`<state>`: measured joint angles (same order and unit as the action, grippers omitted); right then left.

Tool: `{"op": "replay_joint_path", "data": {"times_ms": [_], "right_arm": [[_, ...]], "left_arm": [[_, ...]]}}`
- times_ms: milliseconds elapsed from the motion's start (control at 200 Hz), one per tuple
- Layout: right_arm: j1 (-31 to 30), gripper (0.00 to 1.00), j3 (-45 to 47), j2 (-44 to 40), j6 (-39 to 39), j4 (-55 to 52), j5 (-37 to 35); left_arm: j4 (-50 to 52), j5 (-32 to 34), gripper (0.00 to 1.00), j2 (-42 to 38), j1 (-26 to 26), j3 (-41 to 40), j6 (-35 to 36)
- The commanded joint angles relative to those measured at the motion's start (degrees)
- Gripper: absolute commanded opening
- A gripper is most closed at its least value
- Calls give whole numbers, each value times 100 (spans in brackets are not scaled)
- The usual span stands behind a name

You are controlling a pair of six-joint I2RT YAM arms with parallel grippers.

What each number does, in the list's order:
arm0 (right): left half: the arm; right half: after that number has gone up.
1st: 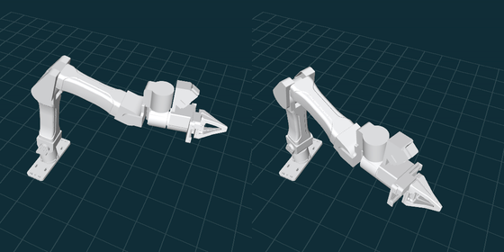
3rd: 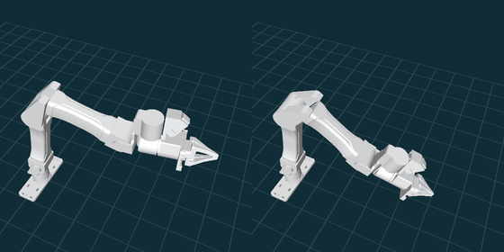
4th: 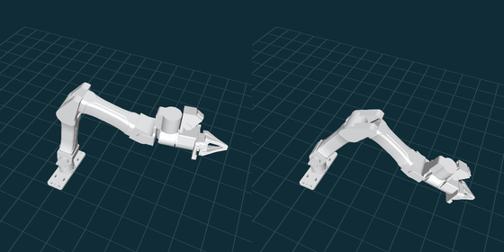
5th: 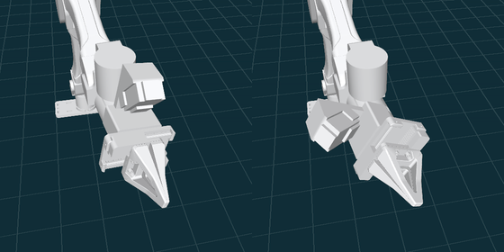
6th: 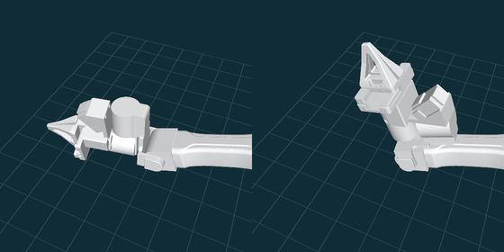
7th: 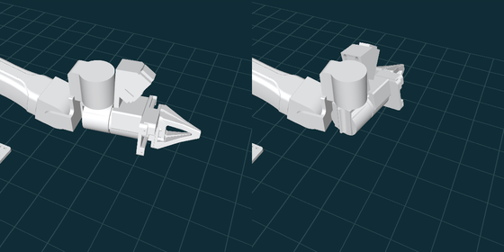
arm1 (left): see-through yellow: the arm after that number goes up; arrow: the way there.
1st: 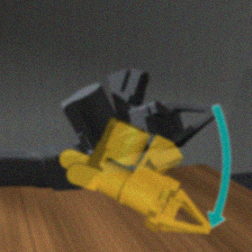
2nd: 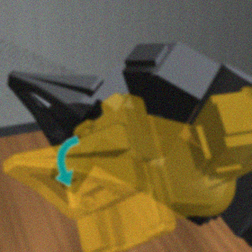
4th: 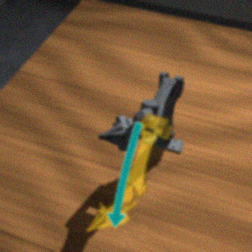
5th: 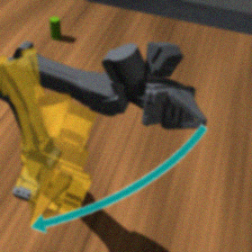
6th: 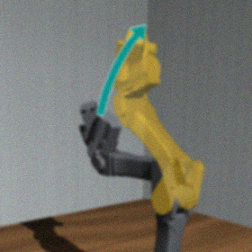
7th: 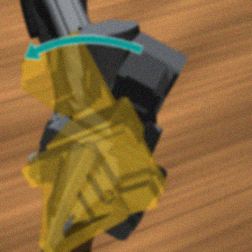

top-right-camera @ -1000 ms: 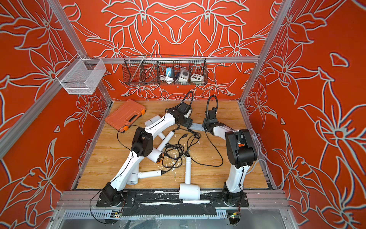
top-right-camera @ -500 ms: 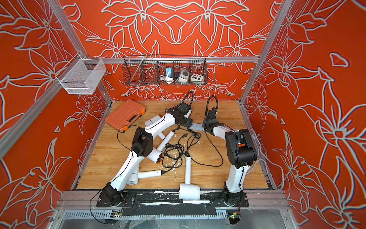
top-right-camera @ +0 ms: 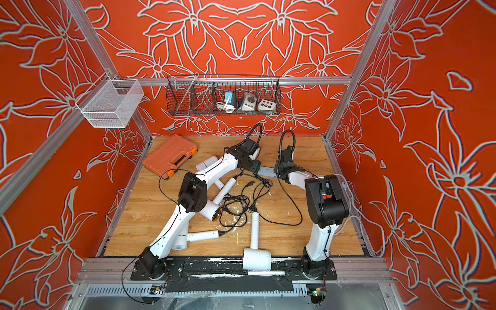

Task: Charge the blow dryers
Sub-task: Insert the plug into the socket.

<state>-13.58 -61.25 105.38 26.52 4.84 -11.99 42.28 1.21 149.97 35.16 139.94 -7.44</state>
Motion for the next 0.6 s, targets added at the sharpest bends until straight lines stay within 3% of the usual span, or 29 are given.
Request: {"op": "replay_joint_path", "data": {"times_ms": [0,596], "right_arm": [[-80,0,190,-112,72,-238,-109],[-83,0,118,-84,-142,-336,-396]], "left_arm": [[528,5,73,121,61,-187,155],[553,2,73,59,105,-203,173]]}}
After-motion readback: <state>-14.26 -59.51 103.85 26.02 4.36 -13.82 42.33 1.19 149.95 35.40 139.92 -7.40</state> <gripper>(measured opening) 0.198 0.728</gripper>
